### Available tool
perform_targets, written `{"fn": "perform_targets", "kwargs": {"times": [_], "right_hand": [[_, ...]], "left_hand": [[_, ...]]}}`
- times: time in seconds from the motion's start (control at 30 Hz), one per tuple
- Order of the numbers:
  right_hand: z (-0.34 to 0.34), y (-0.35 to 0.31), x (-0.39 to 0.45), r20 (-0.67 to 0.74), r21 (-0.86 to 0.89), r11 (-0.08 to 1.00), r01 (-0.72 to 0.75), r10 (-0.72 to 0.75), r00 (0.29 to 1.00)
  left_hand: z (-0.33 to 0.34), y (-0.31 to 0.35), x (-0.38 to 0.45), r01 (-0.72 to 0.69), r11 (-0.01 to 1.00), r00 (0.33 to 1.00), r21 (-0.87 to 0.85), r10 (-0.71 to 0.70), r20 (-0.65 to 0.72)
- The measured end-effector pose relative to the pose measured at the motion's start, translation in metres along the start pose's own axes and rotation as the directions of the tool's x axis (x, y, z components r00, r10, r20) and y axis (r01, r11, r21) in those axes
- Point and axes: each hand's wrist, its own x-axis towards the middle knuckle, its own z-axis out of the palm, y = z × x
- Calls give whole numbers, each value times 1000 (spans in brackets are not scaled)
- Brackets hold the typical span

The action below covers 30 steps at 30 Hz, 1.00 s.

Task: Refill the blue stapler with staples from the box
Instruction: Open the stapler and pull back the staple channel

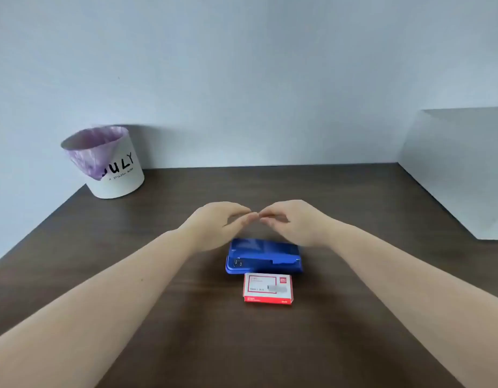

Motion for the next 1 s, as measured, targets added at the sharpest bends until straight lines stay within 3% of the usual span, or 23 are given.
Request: {"fn": "perform_targets", "kwargs": {"times": [0.2, 0.47, 0.6, 0.77, 1.0], "right_hand": [[32, -9, -38, -116, 20, 996, 84, -81, 990], [49, -32, -33, -101, -113, 993, 44, -55, 993], [43, -33, -30, -178, -48, 997, 59, -66, 982], [26, -25, -38, -309, 173, 983, 57, -1, 951], [-12, -2, -58, -312, 354, 934, 52, 65, 948]], "left_hand": [[40, -10, -52, 14, 983, 989, -182, -41, -140], [50, -16, -76, 6, 998, 992, -55, -13, -123], [51, -19, -71, 10, 999, 986, -51, -18, -163], [52, -22, -68, -21, 999, 982, -30, 15, -186], [54, -24, -66, -25, 1000, 982, -16, 21, -190]]}}
